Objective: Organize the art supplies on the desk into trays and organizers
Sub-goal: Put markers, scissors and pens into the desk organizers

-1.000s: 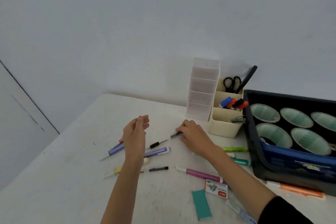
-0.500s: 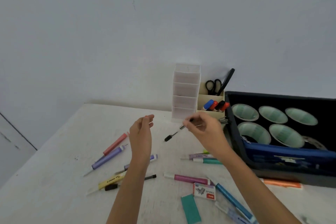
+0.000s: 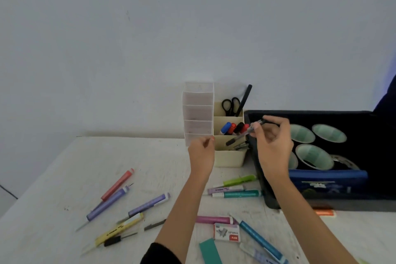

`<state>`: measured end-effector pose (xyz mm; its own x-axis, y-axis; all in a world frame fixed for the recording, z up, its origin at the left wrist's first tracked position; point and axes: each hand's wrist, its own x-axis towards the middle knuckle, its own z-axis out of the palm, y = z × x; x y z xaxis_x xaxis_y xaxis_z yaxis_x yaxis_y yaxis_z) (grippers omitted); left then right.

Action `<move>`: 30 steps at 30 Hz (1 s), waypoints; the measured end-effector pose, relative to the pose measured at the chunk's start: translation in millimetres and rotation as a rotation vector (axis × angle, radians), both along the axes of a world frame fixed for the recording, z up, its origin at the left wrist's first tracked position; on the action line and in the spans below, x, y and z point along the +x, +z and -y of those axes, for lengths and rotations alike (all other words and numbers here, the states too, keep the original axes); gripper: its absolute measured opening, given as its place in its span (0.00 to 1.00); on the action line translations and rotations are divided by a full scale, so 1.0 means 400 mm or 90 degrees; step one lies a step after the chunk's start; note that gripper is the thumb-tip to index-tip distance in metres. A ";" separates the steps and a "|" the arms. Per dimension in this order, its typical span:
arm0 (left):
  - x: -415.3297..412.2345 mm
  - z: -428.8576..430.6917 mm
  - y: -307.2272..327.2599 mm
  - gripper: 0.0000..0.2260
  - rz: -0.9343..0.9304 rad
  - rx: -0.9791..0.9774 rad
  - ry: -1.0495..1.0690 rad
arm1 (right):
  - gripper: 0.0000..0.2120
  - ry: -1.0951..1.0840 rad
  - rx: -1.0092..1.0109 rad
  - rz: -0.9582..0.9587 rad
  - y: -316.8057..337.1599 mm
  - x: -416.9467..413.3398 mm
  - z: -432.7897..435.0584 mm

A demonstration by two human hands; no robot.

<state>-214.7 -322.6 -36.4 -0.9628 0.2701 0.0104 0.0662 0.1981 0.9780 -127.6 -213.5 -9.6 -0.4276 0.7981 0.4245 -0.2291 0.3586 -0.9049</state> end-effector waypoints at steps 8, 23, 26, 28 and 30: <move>0.002 0.000 -0.049 0.11 0.010 0.014 0.022 | 0.06 0.055 0.161 0.198 -0.046 -0.023 -0.013; -0.006 0.007 -0.038 0.10 0.057 0.015 -0.012 | 0.19 0.049 0.304 0.390 -0.051 -0.029 -0.012; 0.007 0.032 -0.038 0.11 0.040 -0.006 -0.039 | 0.18 -0.017 0.342 0.354 -0.033 -0.018 0.003; 0.017 0.061 -0.043 0.11 0.035 0.001 -0.030 | 0.16 -0.035 0.351 0.305 -0.025 -0.011 0.021; 0.028 0.101 -0.046 0.10 0.033 0.024 -0.007 | 0.14 -0.003 0.338 0.270 -0.026 -0.008 0.054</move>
